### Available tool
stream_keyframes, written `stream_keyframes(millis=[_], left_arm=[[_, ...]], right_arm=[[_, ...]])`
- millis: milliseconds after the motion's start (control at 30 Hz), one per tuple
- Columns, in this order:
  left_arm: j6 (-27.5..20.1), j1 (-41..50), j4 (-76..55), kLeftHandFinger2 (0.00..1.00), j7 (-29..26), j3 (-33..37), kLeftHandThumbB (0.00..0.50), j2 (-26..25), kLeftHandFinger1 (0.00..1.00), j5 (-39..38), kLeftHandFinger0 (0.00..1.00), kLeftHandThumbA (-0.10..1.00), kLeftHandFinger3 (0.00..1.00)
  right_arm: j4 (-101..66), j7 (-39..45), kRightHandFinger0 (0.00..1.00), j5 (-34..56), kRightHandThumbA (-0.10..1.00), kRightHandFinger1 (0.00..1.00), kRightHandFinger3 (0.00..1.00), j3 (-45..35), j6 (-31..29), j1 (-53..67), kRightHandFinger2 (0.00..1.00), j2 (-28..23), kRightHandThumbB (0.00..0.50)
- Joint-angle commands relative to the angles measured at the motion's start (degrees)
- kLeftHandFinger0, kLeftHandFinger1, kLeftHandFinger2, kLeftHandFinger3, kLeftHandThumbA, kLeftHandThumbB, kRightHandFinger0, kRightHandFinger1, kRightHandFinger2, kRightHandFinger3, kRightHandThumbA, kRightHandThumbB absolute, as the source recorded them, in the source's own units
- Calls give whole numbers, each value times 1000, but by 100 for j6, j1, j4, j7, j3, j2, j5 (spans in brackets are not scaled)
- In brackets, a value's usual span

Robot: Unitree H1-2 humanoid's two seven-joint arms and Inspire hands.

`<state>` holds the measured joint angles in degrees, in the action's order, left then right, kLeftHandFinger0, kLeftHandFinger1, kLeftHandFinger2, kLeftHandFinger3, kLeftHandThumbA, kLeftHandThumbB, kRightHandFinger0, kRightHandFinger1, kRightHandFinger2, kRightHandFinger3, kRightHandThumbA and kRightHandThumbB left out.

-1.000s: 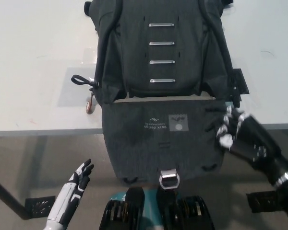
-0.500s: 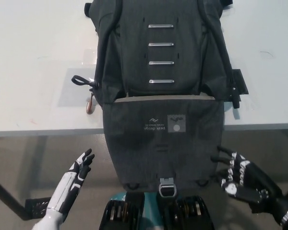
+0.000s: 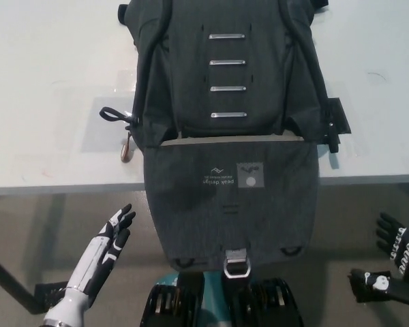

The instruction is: A bag is kept in the middle of the table with its flap loosely closed and the robot uses its right hand to adjust it and opens it

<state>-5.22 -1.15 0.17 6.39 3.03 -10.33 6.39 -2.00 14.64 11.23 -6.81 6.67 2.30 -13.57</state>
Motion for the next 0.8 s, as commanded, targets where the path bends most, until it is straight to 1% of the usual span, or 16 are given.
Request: stream_keyframes(millis=[0, 33, 67, 167, 233, 300, 333, 400, 467, 533, 600, 667, 700, 767], left_arm=[[-78, -159, -49, 1000, 55, -3, 54, -90, 1000, -14, 1000, 981, 1000], [-84, -164, -50, 1000, 56, -6, 66, -88, 1000, -27, 1000, 985, 1000], [-63, -167, -51, 1000, 47, -17, 62, -77, 1000, -42, 1000, 984, 1000], [-60, -171, -56, 1000, 27, -22, 89, -88, 1000, -10, 1000, 1000, 1000], [-68, -162, -81, 1000, 13, -14, 87, -82, 1000, 16, 1000, 1000, 1000], [-60, -156, -81, 1000, -4, -11, 96, -72, 1000, 39, 1000, 1000, 1000], [-30, -165, -80, 1000, 0, -8, 105, -72, 1000, 43, 1000, 1000, 1000], [-44, -181, -56, 1000, -20, -4, 108, -70, 1000, 75, 1000, 1000, 1000], [-82, -144, -50, 1000, -72, 1, 116, -78, 1000, 173, 1000, 1000, 1000], [33, -107, -146, 1000, -123, -4, 99, -80, 1000, 294, 1000, 1000, 1000], [60, -96, -146, 1000, -180, -16, 101, -74, 1000, 399, 1000, 1000, 1000], [88, -86, -153, 1000, -183, -22, 111, -73, 1000, 437, 1000, 1000, 1000], [75, -29, -166, 1000, -191, -14, 102, -59, 1000, 455, 1000, 1000, 1000], [173, 31, -216, 1000, -161, -9, 109, -43, 1000, 439, 1000, 1000, 1000]], right_arm=[[15, 61, 1000, 104, 1000, 1000, 1000, 30, -652, -20, 1000, 132, 298], [34, 91, 1000, 63, 1000, 1000, 1000, 83, -698, -33, 1000, 141, 299], [99, 141, 1000, -6, 1000, 1000, 1000, 180, -765, -48, 1000, 172, 301], [167, 180, 1000, -63, 1000, 1000, 1000, 351, -764, -88, 1000, 217, 343], [199, 170, 1000, -149, 1000, 1000, 1000, 448, -787, -94, 1000, 200, 361], [258, 180, 1000, -160, 1000, 1000, 1000, 523, -873, -92, 1000, 199, 325], [251, 178, 1000, -189, 1000, 1000, 1000, 575, -866, -84, 1000, 187, 318], [211, 159, 1000, -248, 1000, 1000, 1000, 644, -807, -71, 1000, 157, 331], [270, 237, 1000, -146, 1000, 1000, 1000, 690, -829, -54, 1000, 176, 329], [302, 264, 1000, -85, 1000, 1000, 1000, 729, -841, -49, 1000, 209, 289], [321, 272, 1000, -103, 1000, 1000, 1000, 787, -839, -49, 1000, 212, 276], [324, 253, 1000, -97, 1000, 1000, 1000, 813, -792, -48, 1000, 206, 295], [318, 261, 1000, -98, 1000, 1000, 1000, 829, -766, -12, 1000, 185, 322], [348, 273, 1000, -70, 1000, 1000, 1000, 842, -722, -11, 1000, 163, 331]])
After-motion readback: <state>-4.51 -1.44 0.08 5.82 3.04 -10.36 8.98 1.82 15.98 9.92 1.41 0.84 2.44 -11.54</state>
